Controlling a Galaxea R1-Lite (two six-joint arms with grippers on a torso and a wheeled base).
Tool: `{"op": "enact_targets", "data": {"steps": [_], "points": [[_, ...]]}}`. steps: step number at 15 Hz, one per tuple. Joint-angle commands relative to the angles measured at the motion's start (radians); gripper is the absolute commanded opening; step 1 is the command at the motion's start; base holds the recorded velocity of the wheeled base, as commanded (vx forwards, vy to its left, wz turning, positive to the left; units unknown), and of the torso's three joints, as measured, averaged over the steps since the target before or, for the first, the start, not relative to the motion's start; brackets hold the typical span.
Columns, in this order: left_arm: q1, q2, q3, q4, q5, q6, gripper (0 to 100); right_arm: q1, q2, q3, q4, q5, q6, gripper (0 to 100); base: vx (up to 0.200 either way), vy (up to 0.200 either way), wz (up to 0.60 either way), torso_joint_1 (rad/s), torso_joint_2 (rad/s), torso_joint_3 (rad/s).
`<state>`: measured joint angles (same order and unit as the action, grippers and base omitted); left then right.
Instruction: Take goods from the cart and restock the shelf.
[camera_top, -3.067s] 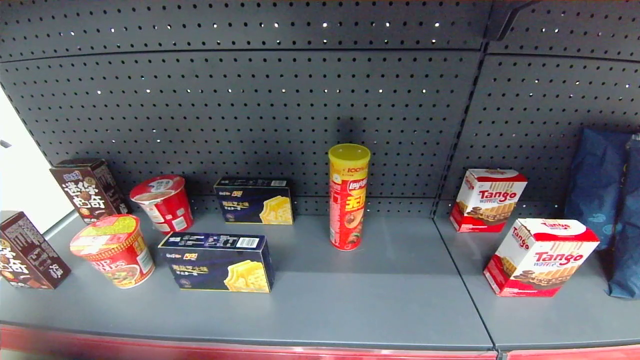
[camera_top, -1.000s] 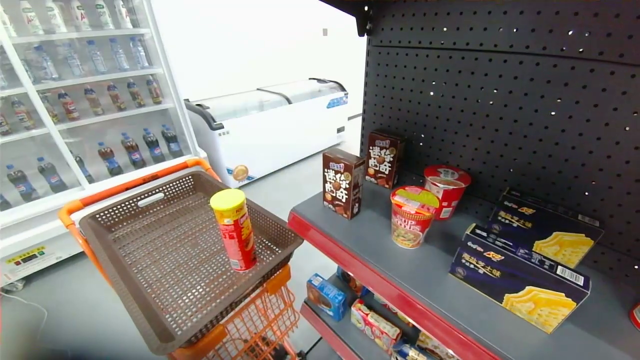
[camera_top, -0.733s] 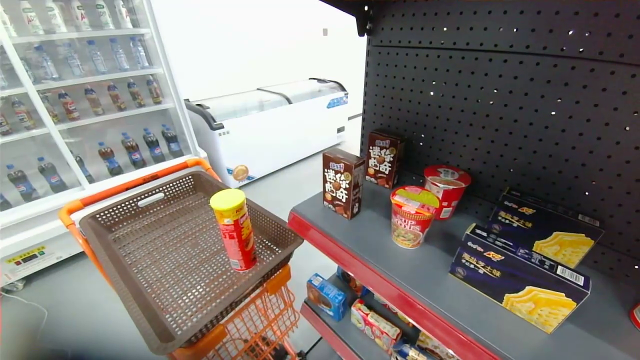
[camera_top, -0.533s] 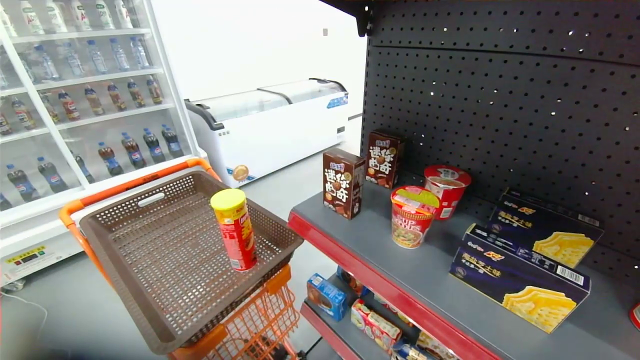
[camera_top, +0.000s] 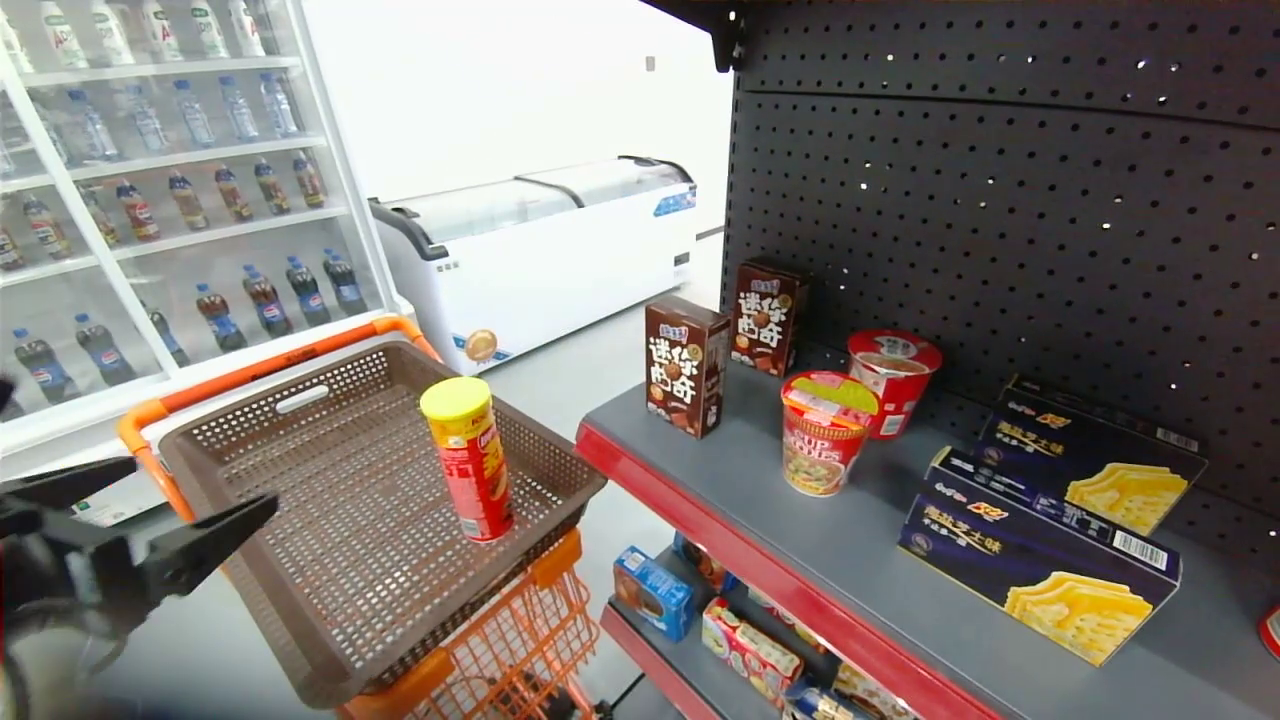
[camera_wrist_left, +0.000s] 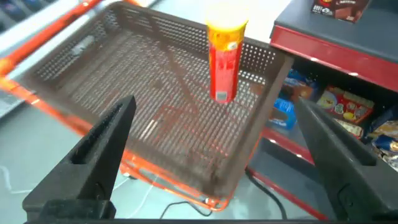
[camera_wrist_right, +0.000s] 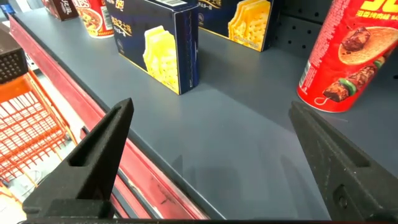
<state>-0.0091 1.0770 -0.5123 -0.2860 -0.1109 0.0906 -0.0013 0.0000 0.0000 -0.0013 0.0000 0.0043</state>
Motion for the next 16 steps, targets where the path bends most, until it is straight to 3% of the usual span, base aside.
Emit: {"op": "enact_targets", "data": {"steps": [1,3,5,8,11,12,16], "points": [[0.012,0.500,-0.064,-0.288,-0.104,0.008,100,0.000,0.000,0.000,0.000,0.000,0.000,100,0.000,0.000,0.00,0.000,0.00,0.000],[0.006,0.601,-0.077,-0.369,-0.107,0.026,100,0.000,0.000,0.000,0.000,0.000,0.000,100,0.000,0.000,0.00,0.000,0.00,0.000],[-0.023,0.722,-0.084,-0.506,-0.159,0.027,100,0.000,0.000,0.000,0.000,0.000,0.000,100,0.000,0.000,0.00,0.000,0.00,0.000],[-0.060,0.808,-0.120,-0.550,-0.164,0.021,100,0.000,0.000,0.000,0.000,0.000,0.000,100,0.000,0.000,0.00,0.000,0.00,0.000],[-0.068,0.871,-0.132,-0.572,-0.109,0.027,100,0.000,0.000,0.000,0.000,0.000,0.000,100,0.000,0.000,0.00,0.000,0.00,0.000],[-0.068,0.920,-0.141,-0.621,-0.072,0.029,100,0.000,0.000,0.000,0.000,0.000,0.000,100,0.000,0.000,0.00,0.000,0.00,0.000],[-0.071,1.003,-0.176,-0.693,-0.058,0.026,100,0.000,0.000,0.000,0.000,0.002,0.000,100,0.000,0.000,0.00,0.000,0.00,0.000]]}}
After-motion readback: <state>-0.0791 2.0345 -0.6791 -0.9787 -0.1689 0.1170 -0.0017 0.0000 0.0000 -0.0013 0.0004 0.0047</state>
